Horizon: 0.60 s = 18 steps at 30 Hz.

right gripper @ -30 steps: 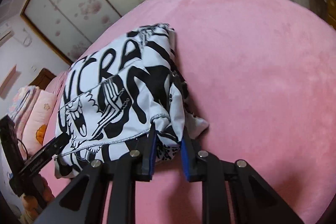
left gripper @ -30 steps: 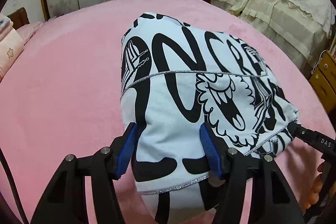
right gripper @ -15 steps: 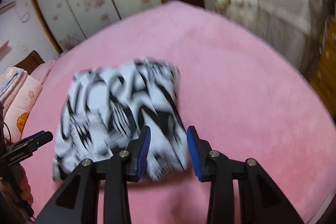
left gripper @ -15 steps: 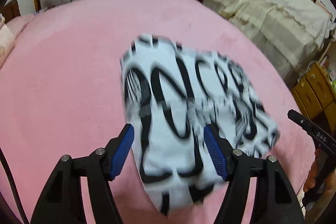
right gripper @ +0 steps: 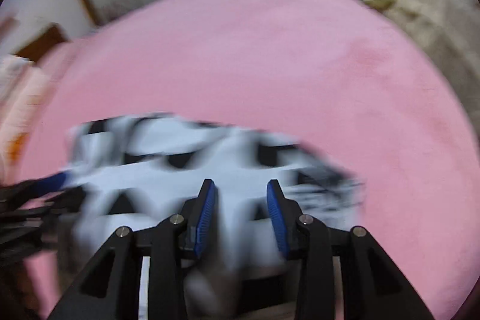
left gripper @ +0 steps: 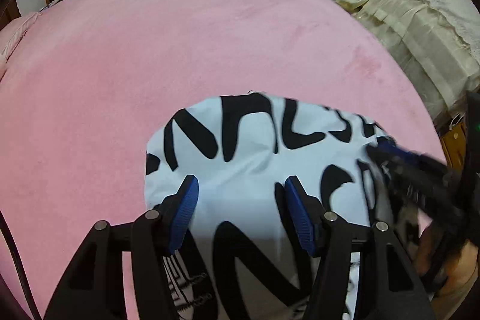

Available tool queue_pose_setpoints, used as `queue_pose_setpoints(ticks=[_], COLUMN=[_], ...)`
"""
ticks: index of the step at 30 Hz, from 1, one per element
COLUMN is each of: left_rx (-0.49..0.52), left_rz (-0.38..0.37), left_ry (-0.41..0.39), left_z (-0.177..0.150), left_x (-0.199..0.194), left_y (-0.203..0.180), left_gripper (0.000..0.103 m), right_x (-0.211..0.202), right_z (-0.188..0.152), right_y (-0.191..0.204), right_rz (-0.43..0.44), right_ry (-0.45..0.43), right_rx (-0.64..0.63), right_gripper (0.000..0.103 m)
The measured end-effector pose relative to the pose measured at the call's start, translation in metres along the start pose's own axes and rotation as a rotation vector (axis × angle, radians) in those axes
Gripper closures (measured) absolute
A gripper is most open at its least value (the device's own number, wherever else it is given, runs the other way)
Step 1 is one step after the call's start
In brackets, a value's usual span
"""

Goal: Fold large clothes

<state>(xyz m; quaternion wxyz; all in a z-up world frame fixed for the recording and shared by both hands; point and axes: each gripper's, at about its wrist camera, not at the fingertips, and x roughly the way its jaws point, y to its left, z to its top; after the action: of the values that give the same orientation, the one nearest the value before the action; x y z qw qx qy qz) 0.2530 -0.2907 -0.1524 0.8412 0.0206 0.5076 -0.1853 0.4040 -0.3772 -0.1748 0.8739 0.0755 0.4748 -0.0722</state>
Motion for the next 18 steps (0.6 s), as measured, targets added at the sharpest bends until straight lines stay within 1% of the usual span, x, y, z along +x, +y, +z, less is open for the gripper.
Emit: queue_pose_setpoints(ticks=[1,2,4,5,7,10,12,13,15,17,18], left_rx=[-0.008,-0.018,-0.022,-0.019,-0.009,0.001,0.002,0.000,-0.013,-0.020,-0.025], left_rz=[-0.009,-0.025,-0.041,-0.039,-0.021,-0.010,-0.009,-0.013,-0.011,0.022,0.033], left_ry=[-0.001,-0.001,-0.004,-0.007,-0.017,-0.027,-0.022,-0.016,0.002,0.013,0.012], left_z=[-0.001,-0.002,-0.004,-0.004,-0.006,-0.008,-0.007,-0.005,-0.003,-0.002,-0.003], left_x=[0.003,0.006,0.010,0.013,0.016,0.018,0.016,0.015,0.014,0.014,0.013], left_y=[0.003,0.007,0.010,0.010,0.008,0.006,0.005,0.004,0.005,0.007,0.008], left_gripper=[0.044,0.044,0.044,0.044,0.044,0.044,0.043,0.042,0.034,0.019,0.018], right_x=[0.007,0.013,0.019,0.018,0.016,0.015,0.014,0.014,0.013,0.018,0.019], right_z=[-0.001,-0.003,-0.010,-0.012,-0.013,-0.014,-0.013,-0.014,-0.010,-0.006,-0.006], right_y=[-0.012,-0.026,-0.047,-0.051,-0.048,-0.042,-0.037,-0.035,-0.037,-0.042,-0.041], right_rz=[-0.051,-0.059,0.028,0.043,0.034,-0.008,-0.009,-0.007,0.000,0.009,0.008], right_ry=[0.009,0.035,0.059,0.055,0.049,0.053,0.061,0.067,0.078,0.091,0.101], right_rx=[0.005,0.032,0.088,0.091,0.083,0.061,0.062,0.064,0.075,0.094,0.092], right_gripper=[0.070,0.070,0.073,0.075,0.076,0.075,0.073,0.073,0.073,0.073,0.073])
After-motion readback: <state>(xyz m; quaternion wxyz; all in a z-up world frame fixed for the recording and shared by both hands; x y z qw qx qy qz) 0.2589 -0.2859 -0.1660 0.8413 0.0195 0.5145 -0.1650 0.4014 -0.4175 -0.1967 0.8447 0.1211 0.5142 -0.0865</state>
